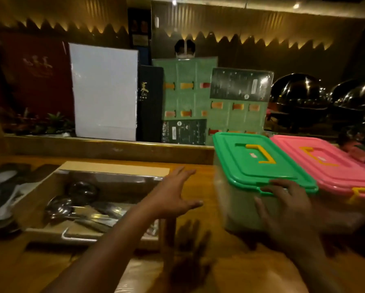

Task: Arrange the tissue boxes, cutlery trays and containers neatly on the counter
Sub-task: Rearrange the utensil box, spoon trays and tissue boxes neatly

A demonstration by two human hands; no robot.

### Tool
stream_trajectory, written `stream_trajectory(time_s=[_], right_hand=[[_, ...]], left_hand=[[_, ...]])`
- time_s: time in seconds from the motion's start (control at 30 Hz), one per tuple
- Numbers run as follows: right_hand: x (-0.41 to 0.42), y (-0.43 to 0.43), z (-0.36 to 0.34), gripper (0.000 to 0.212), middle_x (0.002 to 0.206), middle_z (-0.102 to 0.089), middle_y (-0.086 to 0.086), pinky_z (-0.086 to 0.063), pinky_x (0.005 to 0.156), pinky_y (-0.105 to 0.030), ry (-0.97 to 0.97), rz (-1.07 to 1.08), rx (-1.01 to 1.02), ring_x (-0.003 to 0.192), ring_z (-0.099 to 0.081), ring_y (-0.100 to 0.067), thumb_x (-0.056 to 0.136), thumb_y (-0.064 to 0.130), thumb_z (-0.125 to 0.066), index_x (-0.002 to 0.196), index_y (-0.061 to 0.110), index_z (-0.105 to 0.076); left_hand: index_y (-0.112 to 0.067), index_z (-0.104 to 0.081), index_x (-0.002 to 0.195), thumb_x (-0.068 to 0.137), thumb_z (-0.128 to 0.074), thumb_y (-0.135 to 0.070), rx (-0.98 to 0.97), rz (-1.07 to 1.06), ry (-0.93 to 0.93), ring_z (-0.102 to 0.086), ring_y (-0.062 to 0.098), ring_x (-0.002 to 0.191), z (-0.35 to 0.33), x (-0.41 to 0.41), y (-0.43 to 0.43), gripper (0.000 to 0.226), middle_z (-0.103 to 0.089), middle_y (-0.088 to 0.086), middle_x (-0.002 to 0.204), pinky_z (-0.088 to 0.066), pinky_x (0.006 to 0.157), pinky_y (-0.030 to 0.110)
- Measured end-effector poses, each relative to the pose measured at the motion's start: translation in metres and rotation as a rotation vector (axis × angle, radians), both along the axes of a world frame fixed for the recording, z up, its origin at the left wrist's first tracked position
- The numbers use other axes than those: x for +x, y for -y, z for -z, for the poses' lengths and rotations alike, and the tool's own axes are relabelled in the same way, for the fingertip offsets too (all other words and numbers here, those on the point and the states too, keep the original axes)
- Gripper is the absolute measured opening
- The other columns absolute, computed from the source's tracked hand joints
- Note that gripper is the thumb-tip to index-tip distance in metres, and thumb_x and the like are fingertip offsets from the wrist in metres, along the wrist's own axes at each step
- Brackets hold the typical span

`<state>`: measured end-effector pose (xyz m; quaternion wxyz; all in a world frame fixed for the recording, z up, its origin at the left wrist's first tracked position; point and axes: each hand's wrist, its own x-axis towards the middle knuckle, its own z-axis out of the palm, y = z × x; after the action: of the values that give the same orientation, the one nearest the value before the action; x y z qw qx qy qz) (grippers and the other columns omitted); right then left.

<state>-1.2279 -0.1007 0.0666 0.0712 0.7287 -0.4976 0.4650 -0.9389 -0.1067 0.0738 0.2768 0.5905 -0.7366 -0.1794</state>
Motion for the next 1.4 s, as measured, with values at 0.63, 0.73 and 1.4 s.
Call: stream_trajectory(time_s=[0.63,0.73,1.4], right_hand=[[0.242,-0.047,0.098,0.068,0.147,-0.046,-0.003,-0.056,0.084,-0.052,0.087,-0.054,0.5,0.117,-0.055,-0.029,0.08,0.051,-0.068,0.142,0.051,-0.039],[0.247,-0.05,0.099,0.067,0.149,-0.045,-0.003,-0.056,0.084,-0.053,0.108,-0.011,0.49,0.115,-0.056,-0.031,0.081,0.042,-0.072,0.14,0.051,-0.041],[0.179,-0.006,0.097,0.059,0.127,-0.06,-0.009,-0.051,0.094,-0.043,0.135,0.271,0.336,0.116,-0.054,-0.024,0.077,0.03,-0.082,0.131,0.02,-0.061]], left_hand=[[-0.043,-0.044,0.143,0.052,-0.078,-0.075,-0.008,-0.369,0.123,-0.019,0.03,0.149,0.053,0.32,-0.113,0.102,-0.011,-0.002,0.167,-0.032,0.11,0.058],[-0.036,-0.05,0.141,0.043,-0.085,-0.066,-0.059,-0.413,0.065,-0.031,0.033,0.144,0.057,0.317,-0.111,0.109,-0.025,0.004,0.163,-0.038,0.106,0.054],[-0.033,-0.054,0.14,0.036,-0.067,-0.093,-0.149,-0.329,0.052,-0.055,0.032,0.125,0.083,0.247,-0.032,0.121,-0.035,0.004,0.156,-0.057,0.09,0.048]])
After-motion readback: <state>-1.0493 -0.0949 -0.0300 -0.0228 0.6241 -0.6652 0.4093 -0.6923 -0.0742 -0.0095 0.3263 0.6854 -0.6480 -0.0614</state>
